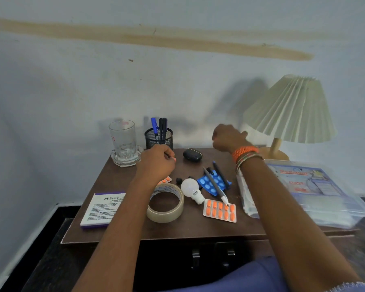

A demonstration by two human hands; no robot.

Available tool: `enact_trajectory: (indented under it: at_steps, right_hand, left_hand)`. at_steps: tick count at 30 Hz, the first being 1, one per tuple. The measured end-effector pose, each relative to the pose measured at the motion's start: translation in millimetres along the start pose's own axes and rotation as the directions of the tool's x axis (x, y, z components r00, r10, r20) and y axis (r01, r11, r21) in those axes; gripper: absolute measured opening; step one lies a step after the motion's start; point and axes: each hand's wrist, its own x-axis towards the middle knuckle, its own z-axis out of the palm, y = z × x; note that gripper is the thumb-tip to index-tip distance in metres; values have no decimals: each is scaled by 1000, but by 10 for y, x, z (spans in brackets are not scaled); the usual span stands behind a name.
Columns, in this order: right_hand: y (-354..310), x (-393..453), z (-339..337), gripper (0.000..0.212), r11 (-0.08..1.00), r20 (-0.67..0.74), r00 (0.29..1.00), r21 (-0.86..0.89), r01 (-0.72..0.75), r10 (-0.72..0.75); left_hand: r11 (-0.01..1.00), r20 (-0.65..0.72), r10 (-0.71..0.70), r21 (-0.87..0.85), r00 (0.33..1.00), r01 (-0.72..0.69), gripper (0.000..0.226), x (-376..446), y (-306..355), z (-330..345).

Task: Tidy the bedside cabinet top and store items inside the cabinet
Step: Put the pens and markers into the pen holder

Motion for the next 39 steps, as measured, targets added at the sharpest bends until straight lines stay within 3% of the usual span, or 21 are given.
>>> enact_trajectory:
  at_steps: [3, 8, 12, 17, 20, 23, 26, 29, 32, 35, 39]
  right_hand:
    - [71, -170, 256, 32, 993, 52, 999, -118, 15, -9]
    - [135, -222, 348, 28, 988, 51, 998, -148, 48, -41]
    - [176, -226, 437, 27, 986, 128, 990, -151, 77, -58]
    - [157, -202, 472, 26, 985, 126, 990, -154, 82, -63]
    - [152, -162, 421, 33, 997, 119, 993, -75, 34, -25]
    - [161, -125, 260, 38, 981, 64, 998, 196, -12, -1]
    - [65, -207, 76, 39, 793, 82, 996, 609, -26, -30]
    - [-75, -359, -27, 43, 520, 143, 982, 852, -58, -124]
    - [-204, -448, -31, 53, 342, 141, 977, 937, -78, -163]
    - [-298, -466, 42, 63, 209, 131, 974, 974, -91, -186]
    - [-352, -456, 135, 57, 207, 107, 972, 976, -63, -207]
  left_hand:
    - [999, 55, 11, -37, 998, -8, 8, -2, 99, 80]
    - [999, 148, -8, -43, 989, 14, 11, 28, 177, 180]
    - [998, 136, -24, -49, 990, 31, 7, 38, 175, 191]
    - [998, 104, -18, -58, 994, 24, 9, 42, 121, 155]
    - [998, 110, 10, -68, 994, -2, 10, 14, 124, 137]
    - [994, 146, 62, -101, 987, -48, 17, -37, 174, 98]
    - [977, 204, 81, -209, 976, -38, 30, -90, 273, 54]
    - [936, 272, 20, -343, 962, 78, 36, -129, 363, 24]
    - [845, 344, -56, -484, 937, 228, 37, -138, 364, -5]
    - [784, 373, -77, -550, 924, 288, 36, -143, 320, -43]
    - [822, 283, -90, -521, 955, 232, 19, -163, 268, -91]
